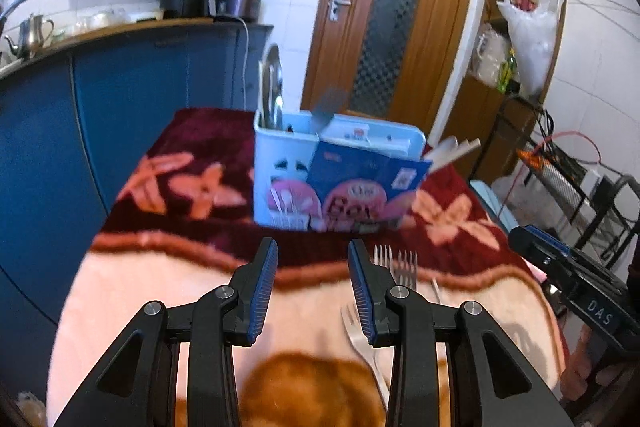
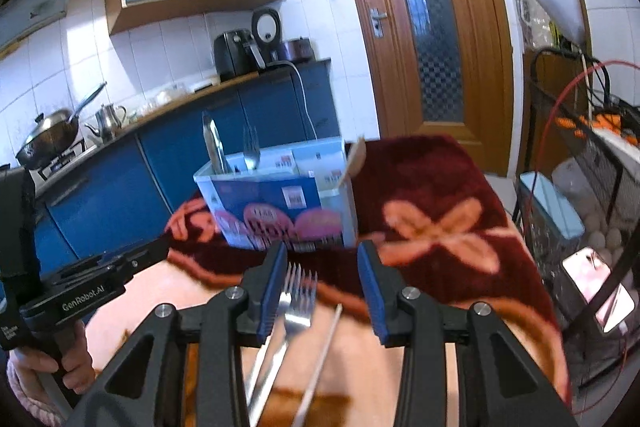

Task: Organize utensils
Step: 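Move both open tools back down to the utensils on the blanket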

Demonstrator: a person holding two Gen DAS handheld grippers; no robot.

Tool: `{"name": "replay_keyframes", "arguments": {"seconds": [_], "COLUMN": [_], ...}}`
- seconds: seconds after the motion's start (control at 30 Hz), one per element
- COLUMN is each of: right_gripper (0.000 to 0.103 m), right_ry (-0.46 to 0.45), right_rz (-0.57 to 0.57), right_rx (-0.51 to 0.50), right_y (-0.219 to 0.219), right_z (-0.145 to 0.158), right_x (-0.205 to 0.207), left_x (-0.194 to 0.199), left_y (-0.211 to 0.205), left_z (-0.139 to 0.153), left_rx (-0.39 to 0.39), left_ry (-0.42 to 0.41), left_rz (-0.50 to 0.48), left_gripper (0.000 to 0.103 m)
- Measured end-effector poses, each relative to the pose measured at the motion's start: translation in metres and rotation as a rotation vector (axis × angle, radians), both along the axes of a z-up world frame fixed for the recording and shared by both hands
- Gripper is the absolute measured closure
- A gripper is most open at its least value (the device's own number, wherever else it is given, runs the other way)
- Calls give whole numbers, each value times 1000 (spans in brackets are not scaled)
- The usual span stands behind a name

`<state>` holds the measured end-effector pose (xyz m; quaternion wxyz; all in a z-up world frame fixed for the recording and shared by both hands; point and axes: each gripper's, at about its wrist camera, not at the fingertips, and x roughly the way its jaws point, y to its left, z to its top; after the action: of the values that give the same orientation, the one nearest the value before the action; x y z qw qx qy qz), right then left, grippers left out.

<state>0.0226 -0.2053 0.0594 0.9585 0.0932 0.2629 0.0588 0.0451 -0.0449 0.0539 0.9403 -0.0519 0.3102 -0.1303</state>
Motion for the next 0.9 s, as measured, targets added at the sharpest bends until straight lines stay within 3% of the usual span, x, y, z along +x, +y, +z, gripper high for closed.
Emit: {"name": "replay_keyframes", "arguments": {"seconds": [0.33,0.67,0.9], "right_gripper": [59,57,57], "right_ry": [114,151,177], "right_rz": [-42,-38,-50], "right_rx": [-4,9,23], "right_y": [-11,-19,-27], "right_z": [-30,-45,-55], "right_x": [-9,-10,-8], "left_x": [3,13,17], "left_y": [-16,-32,-39], "left_z": [-26,-58,-69], "left_rx": [43,51,68], "left_ry": [100,229,267], "left_rz": [-43,-94,-114], "left_gripper": [65,65,66]}}
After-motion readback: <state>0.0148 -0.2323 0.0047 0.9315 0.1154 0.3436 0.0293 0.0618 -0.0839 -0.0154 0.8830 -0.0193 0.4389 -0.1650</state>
